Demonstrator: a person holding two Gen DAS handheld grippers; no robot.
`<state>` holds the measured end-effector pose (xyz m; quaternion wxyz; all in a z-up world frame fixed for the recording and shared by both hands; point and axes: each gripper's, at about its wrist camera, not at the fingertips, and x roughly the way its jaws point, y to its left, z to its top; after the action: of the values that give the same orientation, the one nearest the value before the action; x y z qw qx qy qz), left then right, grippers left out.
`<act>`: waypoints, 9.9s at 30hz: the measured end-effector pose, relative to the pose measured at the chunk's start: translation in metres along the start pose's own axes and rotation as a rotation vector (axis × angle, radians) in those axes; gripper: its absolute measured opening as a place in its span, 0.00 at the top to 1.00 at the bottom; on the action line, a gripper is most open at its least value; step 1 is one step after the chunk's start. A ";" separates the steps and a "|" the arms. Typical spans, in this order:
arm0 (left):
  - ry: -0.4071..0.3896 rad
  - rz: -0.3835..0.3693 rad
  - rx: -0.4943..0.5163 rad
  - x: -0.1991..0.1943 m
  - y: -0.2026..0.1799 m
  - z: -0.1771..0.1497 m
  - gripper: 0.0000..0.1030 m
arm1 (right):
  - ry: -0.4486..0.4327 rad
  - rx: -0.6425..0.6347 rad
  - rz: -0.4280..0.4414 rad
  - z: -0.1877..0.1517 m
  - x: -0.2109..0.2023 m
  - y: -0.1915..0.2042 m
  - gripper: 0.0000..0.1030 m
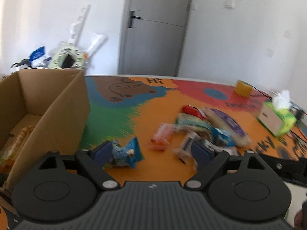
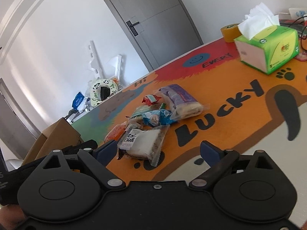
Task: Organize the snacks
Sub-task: 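Grasp the blue snack packet with the left gripper while the right grasps a white bread bag, then carry both packets over the cardboard box and open both grippers to drop them, then move both grippers back over the snack pile, then grasp the small clear packet with the left gripper while the right grasps a purple-wrapped bread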
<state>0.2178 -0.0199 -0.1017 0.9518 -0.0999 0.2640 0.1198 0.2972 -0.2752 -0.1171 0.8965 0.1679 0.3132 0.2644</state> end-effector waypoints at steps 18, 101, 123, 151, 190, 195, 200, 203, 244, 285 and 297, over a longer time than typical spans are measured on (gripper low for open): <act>0.073 -0.018 -0.083 0.031 0.022 -0.004 0.65 | 0.065 -0.048 -0.050 0.006 0.049 0.026 0.13; -0.145 -0.176 -0.075 -0.108 0.051 0.016 0.69 | -0.113 -0.256 -0.063 -0.003 -0.042 0.124 0.47; -0.196 -0.050 -0.165 -0.110 0.128 0.035 0.69 | -0.107 -0.347 0.074 0.003 -0.001 0.194 0.48; -0.143 0.061 -0.254 -0.096 0.189 0.035 0.56 | -0.018 -0.397 0.200 -0.009 0.049 0.263 0.39; -0.077 -0.135 -0.060 -0.095 0.038 0.020 0.16 | -0.168 -0.133 -0.062 0.010 -0.074 0.083 0.02; -0.059 -0.142 -0.054 -0.090 0.026 0.020 0.14 | -0.175 -0.116 -0.088 0.011 -0.082 0.066 0.00; -0.049 -0.145 -0.044 -0.082 0.014 0.017 0.14 | -0.172 -0.092 -0.109 0.010 -0.083 0.049 0.00; -0.039 -0.149 -0.042 -0.076 0.009 0.016 0.14 | -0.164 -0.073 -0.120 0.009 -0.081 0.039 0.00; 0.139 -0.157 0.023 0.064 -0.059 0.010 0.56 | -0.021 -0.015 -0.093 0.051 0.035 -0.029 0.22; 0.144 -0.240 0.039 0.008 -0.060 -0.037 0.82 | 0.011 -0.053 -0.165 -0.011 -0.036 -0.013 0.58; 0.134 -0.246 0.049 0.009 -0.066 -0.041 0.82 | -0.041 -0.067 -0.156 0.004 -0.023 -0.016 0.36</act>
<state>0.2243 -0.0915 -0.1321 0.9417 -0.1160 0.3157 -0.0112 0.2905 -0.3018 -0.1109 0.9258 0.1181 0.2980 0.2005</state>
